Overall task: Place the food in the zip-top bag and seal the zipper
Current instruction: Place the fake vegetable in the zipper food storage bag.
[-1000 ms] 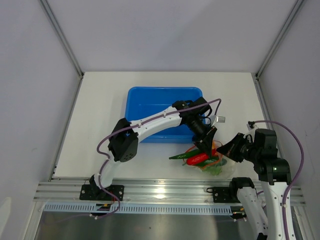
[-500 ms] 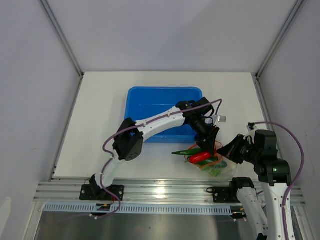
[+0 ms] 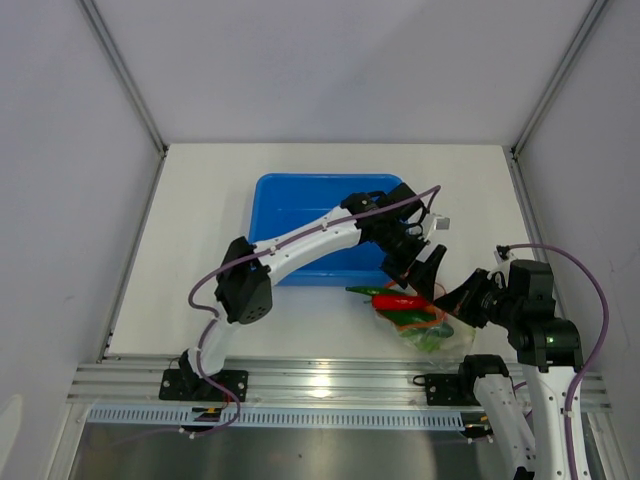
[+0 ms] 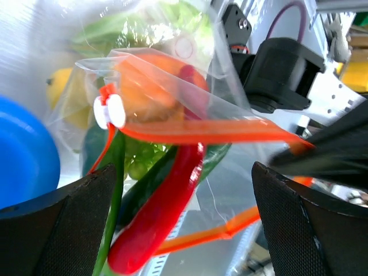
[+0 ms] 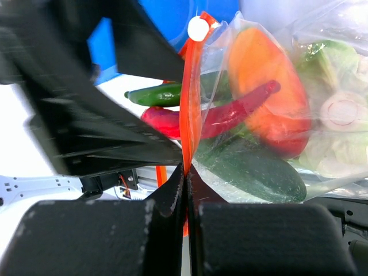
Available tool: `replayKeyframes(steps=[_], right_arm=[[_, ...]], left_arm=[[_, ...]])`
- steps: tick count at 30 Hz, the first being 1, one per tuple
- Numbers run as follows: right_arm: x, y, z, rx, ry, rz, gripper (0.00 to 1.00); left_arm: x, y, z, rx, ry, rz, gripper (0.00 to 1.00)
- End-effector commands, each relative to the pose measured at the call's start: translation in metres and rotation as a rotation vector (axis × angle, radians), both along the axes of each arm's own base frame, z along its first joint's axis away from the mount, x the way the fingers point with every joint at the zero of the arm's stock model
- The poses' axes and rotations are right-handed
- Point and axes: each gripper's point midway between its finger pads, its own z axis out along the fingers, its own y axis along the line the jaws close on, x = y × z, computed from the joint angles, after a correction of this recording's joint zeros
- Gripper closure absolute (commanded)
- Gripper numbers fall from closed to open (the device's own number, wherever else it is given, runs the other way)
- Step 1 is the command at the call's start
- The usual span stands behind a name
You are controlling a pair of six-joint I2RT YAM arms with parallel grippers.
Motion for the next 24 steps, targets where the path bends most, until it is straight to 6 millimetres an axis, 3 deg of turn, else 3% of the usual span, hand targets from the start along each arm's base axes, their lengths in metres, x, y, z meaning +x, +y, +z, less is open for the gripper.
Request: replayKeyframes(steps=[1, 4, 8, 11, 13, 18, 19, 21, 24], right_arm=[[-0.002, 0.001, 0.01, 0.007, -0.022, 0.002, 1.0], [-0.002, 0.001, 0.011, 0.006, -0.025, 0.003, 1.0], [-0.003, 0.001, 0.012, 0.008, -0.024, 0.004, 1.0], [-0.005, 0.002, 0.013, 0.009, -0.03, 0.01, 1.0], [-0.006, 0.003, 0.014, 0.01, -0.031, 0.016, 1.0], [-0.01, 0.002, 0.016, 0.008, -0.033, 0.012, 1.0], [-0.01, 0.002, 0.017, 0.008, -0.035, 0.01, 1.0], [-0.01, 0.002, 0.017, 0.013, -0.035, 0.007, 1.0], [-0.011, 0.003, 0.017, 0.019, -0.036, 0.008, 1.0]], left_arm=[[0.013, 0.008, 0.053, -0.101, -0.163, 0.026, 0.0], [0.02, 0.014, 0.057, -0.099, -0.228, 0.058, 0.0], [0.033, 0.027, 0.084, -0.124, -0.341, 0.123, 0.01], [0.046, 0.045, 0.085, -0.08, -0.396, 0.19, 0.01], [0.051, 0.056, 0.076, -0.048, -0.402, 0.213, 0.01], [0.041, 0.072, 0.043, -0.03, -0.334, 0.18, 0.01], [0.04, 0.071, 0.042, -0.037, -0.338, 0.172, 0.03], [0.033, 0.07, 0.037, -0.065, -0.318, 0.149, 0.16], [0.028, 0.067, 0.032, -0.084, -0.301, 0.136, 0.25]])
